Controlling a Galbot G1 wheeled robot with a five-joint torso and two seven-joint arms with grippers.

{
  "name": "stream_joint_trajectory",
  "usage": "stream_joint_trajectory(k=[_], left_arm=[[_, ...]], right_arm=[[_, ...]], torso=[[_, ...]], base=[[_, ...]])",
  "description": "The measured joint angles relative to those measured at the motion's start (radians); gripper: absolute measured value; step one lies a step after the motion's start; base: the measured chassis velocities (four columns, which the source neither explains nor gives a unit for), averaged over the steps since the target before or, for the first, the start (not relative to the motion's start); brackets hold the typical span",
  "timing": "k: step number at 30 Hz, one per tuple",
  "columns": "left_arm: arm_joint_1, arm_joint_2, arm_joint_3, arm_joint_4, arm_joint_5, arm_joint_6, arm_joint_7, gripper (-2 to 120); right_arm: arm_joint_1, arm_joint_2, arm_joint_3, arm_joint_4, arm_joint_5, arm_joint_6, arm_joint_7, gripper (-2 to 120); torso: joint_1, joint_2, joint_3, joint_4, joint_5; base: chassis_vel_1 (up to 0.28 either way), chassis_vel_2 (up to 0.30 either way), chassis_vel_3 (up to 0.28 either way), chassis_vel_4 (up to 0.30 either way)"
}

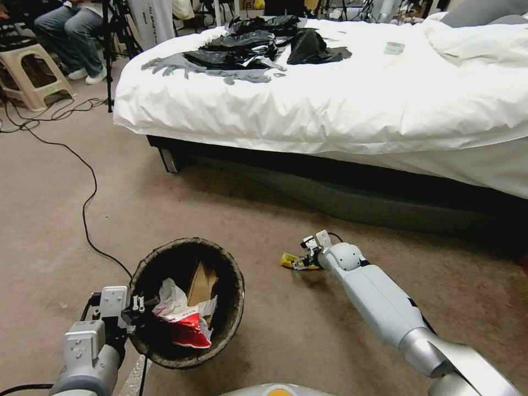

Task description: Pick up the trash bin, then pick up the garbage from the floor and place it into the trash bin.

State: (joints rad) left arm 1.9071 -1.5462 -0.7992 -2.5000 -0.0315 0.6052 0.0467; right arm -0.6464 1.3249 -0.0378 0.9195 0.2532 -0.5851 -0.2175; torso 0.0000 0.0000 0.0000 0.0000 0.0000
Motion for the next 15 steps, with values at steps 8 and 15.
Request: stream_joint_trajectory(k=[8, 15], left_arm=[[0.002, 0.001, 0.001, 0.000, 0.001, 0.000, 0.001, 1], [0.005, 0.002, 0.001, 0.000, 0.002, 0.000, 0.001, 1]], right_arm=[[0.003, 0.007, 0.005, -0.031, -0.016, 0.014, -0.001, 100], [0.010, 0.017, 0.008, -0.070, -0.032, 0.029, -0.001, 100]], torso=[[0.000, 0.000, 0.000, 0.0000, 0.0001], [0.000, 0.000, 0.000, 0.0000, 0.0000]], base=[[0.000, 0.000, 0.000, 0.000], [0.000, 0.000, 0.000, 0.000]])
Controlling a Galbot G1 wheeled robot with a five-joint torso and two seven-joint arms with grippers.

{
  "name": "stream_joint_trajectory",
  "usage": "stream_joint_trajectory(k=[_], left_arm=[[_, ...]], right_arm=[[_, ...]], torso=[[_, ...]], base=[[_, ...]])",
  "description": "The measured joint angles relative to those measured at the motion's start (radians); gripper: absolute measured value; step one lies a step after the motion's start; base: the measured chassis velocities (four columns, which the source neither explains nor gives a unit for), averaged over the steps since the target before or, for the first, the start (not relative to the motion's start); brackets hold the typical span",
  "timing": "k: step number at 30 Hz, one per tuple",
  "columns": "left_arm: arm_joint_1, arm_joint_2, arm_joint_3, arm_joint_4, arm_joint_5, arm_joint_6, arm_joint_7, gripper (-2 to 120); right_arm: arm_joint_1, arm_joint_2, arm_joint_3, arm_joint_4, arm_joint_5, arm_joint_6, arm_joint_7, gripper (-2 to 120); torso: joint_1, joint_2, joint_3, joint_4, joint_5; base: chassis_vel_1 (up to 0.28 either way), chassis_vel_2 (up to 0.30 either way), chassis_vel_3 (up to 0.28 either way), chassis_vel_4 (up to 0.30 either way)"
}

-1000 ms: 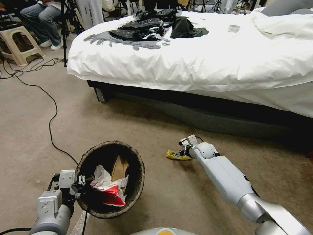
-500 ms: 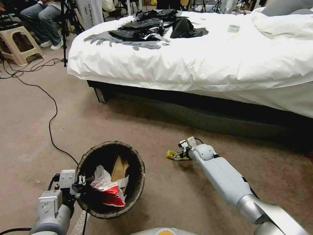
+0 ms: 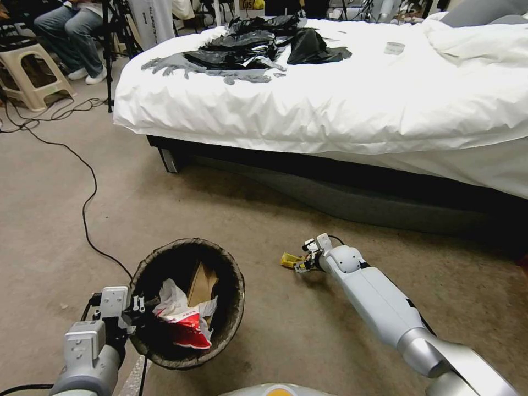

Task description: Pick up the trash bin, then pick up the garbage from the floor and place it into the trash bin.

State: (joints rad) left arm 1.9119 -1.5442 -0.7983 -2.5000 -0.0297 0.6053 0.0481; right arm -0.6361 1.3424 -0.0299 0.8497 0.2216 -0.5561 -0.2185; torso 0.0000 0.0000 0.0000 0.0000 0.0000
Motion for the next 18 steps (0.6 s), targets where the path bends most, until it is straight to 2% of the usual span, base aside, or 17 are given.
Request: stream_joint_trajectory(k=[18], left_arm=[[0.004, 0.000, 0.000, 0.000, 0.004, 0.000, 0.002, 1]], right_arm=[[0.014, 0.017, 0.001, -0.049, -0.022, 0.027, 0.000, 100]], torso=[[0.000, 0.000, 0.000, 0.0000, 0.0000]], base=[[0.000, 0.000, 0.000, 0.000]])
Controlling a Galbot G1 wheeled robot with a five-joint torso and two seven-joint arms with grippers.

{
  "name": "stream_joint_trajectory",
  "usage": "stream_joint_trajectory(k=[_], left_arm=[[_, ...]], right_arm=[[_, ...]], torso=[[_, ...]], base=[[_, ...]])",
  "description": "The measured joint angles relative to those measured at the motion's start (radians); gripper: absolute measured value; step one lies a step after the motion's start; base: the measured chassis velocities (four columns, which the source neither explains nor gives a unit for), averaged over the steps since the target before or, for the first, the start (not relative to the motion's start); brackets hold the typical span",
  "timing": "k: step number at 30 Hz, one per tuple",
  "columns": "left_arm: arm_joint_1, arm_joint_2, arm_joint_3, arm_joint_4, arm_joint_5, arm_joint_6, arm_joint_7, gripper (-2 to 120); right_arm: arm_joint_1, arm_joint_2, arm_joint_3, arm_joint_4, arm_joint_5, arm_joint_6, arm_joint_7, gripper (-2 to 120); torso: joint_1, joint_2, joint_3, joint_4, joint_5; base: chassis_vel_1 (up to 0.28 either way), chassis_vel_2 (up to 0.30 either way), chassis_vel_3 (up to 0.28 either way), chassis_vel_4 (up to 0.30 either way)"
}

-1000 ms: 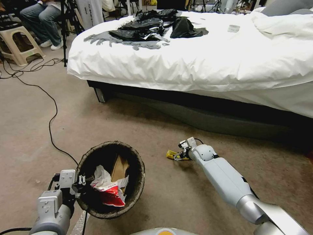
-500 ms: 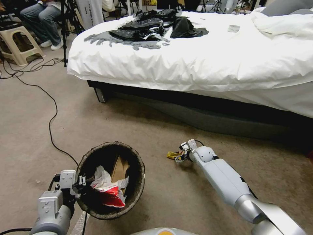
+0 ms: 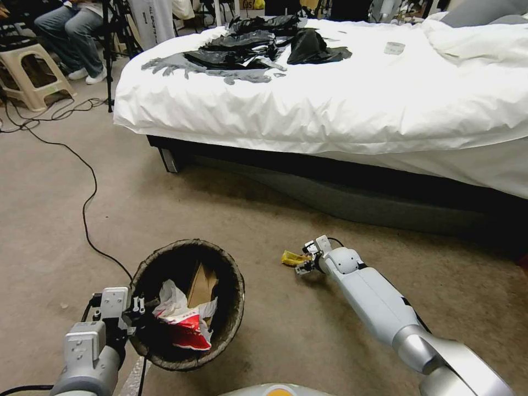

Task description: Pick up the trash bin, then pick up the garbage from the floor and place it into the trash bin.

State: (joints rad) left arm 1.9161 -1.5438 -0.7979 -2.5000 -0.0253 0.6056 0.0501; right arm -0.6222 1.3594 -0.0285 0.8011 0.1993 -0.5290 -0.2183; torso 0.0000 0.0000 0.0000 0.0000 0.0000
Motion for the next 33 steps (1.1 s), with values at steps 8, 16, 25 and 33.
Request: stream_joint_trajectory(k=[8, 16, 25, 33], left_arm=[[0.000, -0.001, 0.002, 0.000, 0.004, 0.000, 0.001, 1], [0.001, -0.003, 0.003, 0.000, 0.009, 0.000, 0.002, 1], [0.005, -0.004, 0.003, 0.000, 0.012, -0.001, 0.003, 1], [0.009, -0.007, 0.004, 0.000, 0.020, -0.004, 0.003, 1]], right_arm=[[0.004, -0.001, 0.003, -0.007, -0.001, 0.016, 0.000, 89], [0.004, -0.003, 0.005, -0.009, 0.002, 0.025, -0.001, 59], [0.004, 0.000, 0.008, -0.024, 0.003, 0.038, -0.005, 28], [0.004, 0.001, 0.016, -0.033, 0.007, 0.051, -0.009, 0]], torso=[[0.000, 0.000, 0.000, 0.0000, -0.0001], [0.000, 0.000, 0.000, -0.0001, 0.0000], [0.000, 0.000, 0.000, 0.0000, -0.0001], [0.000, 0.000, 0.000, 0.0000, 0.0000]], base=[[0.000, 0.000, 0.000, 0.000], [0.000, 0.000, 0.000, 0.000], [0.000, 0.000, 0.000, 0.000], [0.000, 0.000, 0.000, 0.000]])
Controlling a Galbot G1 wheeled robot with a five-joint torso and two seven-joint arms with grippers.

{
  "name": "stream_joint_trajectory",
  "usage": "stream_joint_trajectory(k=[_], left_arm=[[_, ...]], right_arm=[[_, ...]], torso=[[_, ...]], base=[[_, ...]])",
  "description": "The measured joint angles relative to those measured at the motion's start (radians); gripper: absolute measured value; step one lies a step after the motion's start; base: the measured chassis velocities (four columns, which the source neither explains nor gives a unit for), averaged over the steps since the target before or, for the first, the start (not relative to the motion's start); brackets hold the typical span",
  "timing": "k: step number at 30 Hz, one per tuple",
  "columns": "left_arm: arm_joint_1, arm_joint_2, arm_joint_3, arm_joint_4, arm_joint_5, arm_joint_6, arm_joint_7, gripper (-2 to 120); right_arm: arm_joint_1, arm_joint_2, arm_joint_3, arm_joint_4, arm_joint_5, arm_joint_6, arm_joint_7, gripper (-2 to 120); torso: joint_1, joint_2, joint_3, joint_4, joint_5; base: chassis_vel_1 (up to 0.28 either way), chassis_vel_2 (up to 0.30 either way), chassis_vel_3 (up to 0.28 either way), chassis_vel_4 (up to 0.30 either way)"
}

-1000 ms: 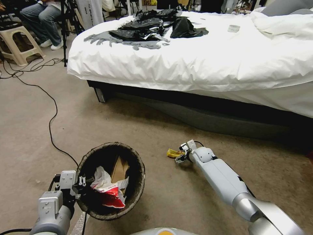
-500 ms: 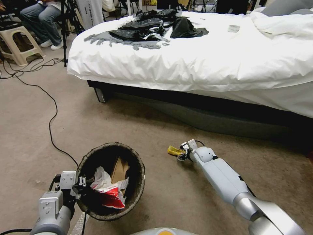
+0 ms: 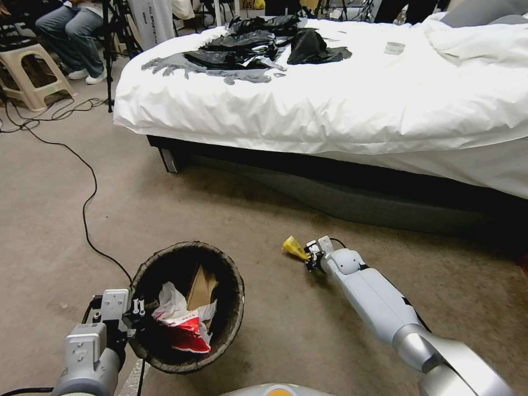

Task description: Pick up the trash bin, then pick up the garbage from the floor and place it into the trash bin.

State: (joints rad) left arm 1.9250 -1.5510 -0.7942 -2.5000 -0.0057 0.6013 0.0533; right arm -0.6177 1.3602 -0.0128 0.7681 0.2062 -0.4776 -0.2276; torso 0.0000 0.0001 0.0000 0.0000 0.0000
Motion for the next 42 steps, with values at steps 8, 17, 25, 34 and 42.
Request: stream_joint_trajectory(k=[8, 17, 25, 34, 42], left_arm=[[0.003, -0.001, 0.001, 0.000, 0.003, -0.004, 0.001, 1], [-0.001, -0.001, 0.004, 0.000, 0.004, -0.009, 0.001, 1], [-0.004, 0.001, 0.007, 0.000, 0.004, -0.009, 0.001, 1], [-0.005, 0.004, 0.004, 0.000, 0.002, -0.011, 0.001, 1], [-0.005, 0.006, 0.004, 0.000, 0.000, -0.011, 0.001, 1]], right_arm=[[-0.018, -0.007, 0.022, 0.035, 0.054, 0.024, 0.025, 0], [-0.124, -0.099, 0.068, 0.367, 0.263, 0.107, 0.157, 0], [-0.213, -0.150, 0.145, 0.648, 0.251, 0.206, 0.249, 0], [-0.339, -0.206, 0.202, 0.951, 0.199, 0.223, 0.285, 0], [-0.409, -0.255, 0.231, 1.130, 0.198, 0.195, 0.301, 0]], torso=[[0.000, 0.000, 0.000, 0.0000, 0.0000], [0.000, 0.000, 0.000, -0.0002, -0.0001], [0.000, 0.000, 0.000, 0.0000, 0.0000], [0.000, 0.000, 0.000, 0.0000, -0.0001], [0.000, 0.000, 0.000, 0.0001, -0.0001]], base=[[0.000, 0.000, 0.000, 0.000], [0.000, 0.000, 0.000, 0.000], [0.000, 0.000, 0.000, 0.000], [0.000, 0.000, 0.000, 0.000], [0.000, 0.000, 0.000, 0.000]])
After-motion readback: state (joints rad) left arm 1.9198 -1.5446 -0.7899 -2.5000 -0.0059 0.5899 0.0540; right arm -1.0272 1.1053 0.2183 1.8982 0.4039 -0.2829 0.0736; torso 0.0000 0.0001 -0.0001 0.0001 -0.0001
